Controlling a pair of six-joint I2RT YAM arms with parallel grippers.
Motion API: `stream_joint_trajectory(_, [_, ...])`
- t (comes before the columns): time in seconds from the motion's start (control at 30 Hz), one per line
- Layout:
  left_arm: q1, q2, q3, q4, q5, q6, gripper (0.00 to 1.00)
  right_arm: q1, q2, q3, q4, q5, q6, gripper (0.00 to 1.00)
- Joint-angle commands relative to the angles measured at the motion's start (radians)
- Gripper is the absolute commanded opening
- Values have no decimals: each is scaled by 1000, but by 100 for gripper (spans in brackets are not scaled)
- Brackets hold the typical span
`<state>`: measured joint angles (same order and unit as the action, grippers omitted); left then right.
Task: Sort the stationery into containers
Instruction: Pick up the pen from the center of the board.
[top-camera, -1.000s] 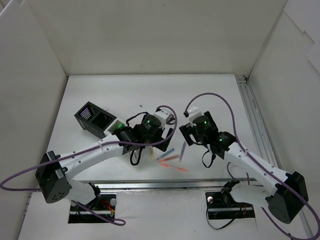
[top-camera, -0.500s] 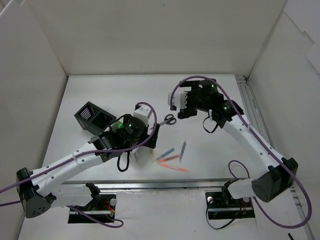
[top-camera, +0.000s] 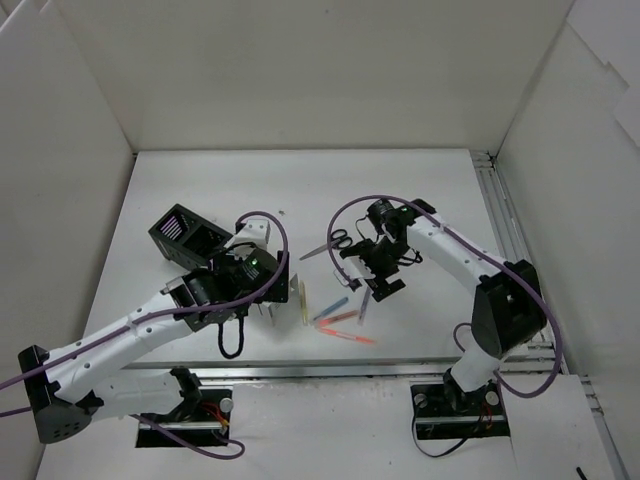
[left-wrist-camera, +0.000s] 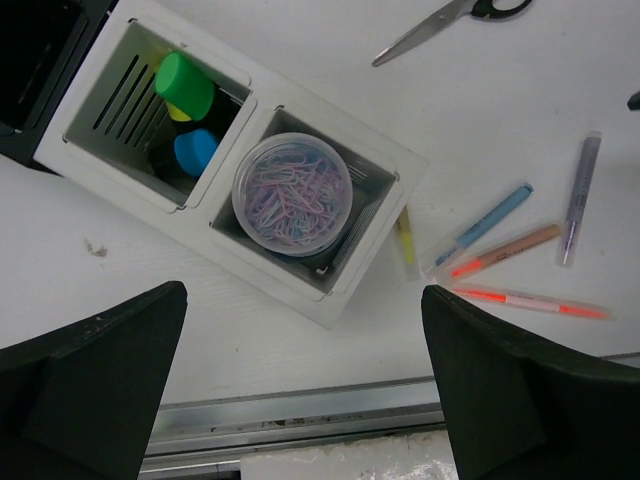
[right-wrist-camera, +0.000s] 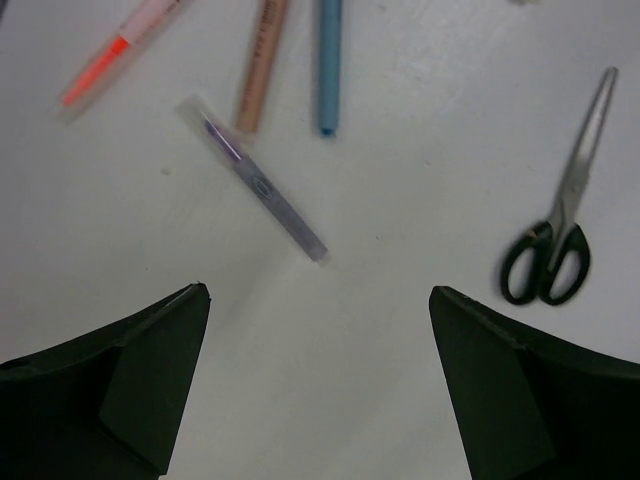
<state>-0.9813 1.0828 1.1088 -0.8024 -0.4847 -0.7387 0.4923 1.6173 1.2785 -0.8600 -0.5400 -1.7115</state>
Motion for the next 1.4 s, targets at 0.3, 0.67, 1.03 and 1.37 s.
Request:
stream_joint_trajectory(0.3, [-13, 72, 117, -172, -104, -142, 100, 34, 147, -77, -91, -29, -16, 68])
stream_joint_trajectory(0.67, [-13, 154, 155, -219, -157, -163, 99, 43, 273, -71, 42, 104, 26, 65])
stream_joint_trajectory(1.03, [-13, 203, 180, -250, -189, -180, 99, 42, 297, -96, 88, 153, 18, 3])
stream_joint_trajectory(1.37, [-13, 85, 131, -199, -193, -165, 100, -1, 163, -117, 64, 111, -37, 0])
